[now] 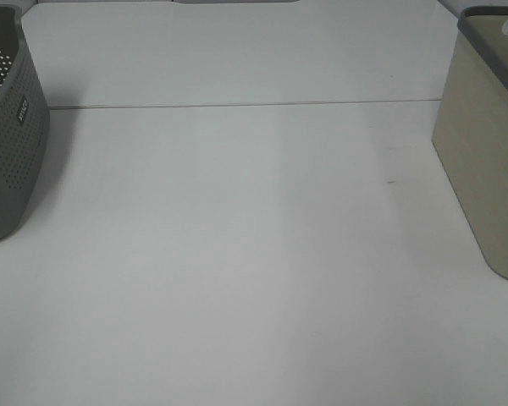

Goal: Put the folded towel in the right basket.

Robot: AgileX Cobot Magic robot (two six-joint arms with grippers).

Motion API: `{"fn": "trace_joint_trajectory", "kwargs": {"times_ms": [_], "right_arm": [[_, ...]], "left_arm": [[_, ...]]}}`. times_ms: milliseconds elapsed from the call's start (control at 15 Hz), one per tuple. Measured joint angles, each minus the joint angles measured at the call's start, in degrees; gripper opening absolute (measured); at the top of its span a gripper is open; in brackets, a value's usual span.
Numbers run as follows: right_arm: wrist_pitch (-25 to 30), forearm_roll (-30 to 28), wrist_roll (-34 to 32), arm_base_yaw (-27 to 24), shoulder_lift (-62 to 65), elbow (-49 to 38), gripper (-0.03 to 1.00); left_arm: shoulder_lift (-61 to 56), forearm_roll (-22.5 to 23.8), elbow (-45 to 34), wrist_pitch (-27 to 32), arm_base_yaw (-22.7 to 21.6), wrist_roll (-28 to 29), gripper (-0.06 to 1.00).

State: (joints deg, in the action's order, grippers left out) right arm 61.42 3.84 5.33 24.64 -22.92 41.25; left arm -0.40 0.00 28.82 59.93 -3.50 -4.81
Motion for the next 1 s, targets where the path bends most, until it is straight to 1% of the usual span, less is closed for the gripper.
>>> {"fn": "trace_joint_trajectory", "kwargs": {"times_ms": [200, 400, 467, 667, 1000], "right_arm": [[-0.1, -0.9, -0.1, 0.0, 10.5, -7.1, 0.91], [-0.5, -2.1, -0.6, 0.0, 16.2, -10.1, 0.91], [-0.5, -4.2, -2.1, 0.0, 16.5, -12.3, 0.91], [-1.7, -6.0, -3.1, 0.0, 16.5, -13.5, 0.91], [-1.8, -6.2, -3.2, 0.0, 16.5, -13.6, 0.91]], "left_arm": [[0.0, 0.0, 0.0, 0.0, 0.0, 0.0, 0.99], [0.0, 0.0, 0.0, 0.0, 0.0, 0.0, 0.99], [0.0, 0.0, 0.0, 0.0, 0.0, 0.0, 0.99], [0.0, 0.0, 0.0, 0.0, 0.0, 0.0, 0.99], [0.0, 0.0, 0.0, 0.0, 0.0, 0.0, 0.99]]}}
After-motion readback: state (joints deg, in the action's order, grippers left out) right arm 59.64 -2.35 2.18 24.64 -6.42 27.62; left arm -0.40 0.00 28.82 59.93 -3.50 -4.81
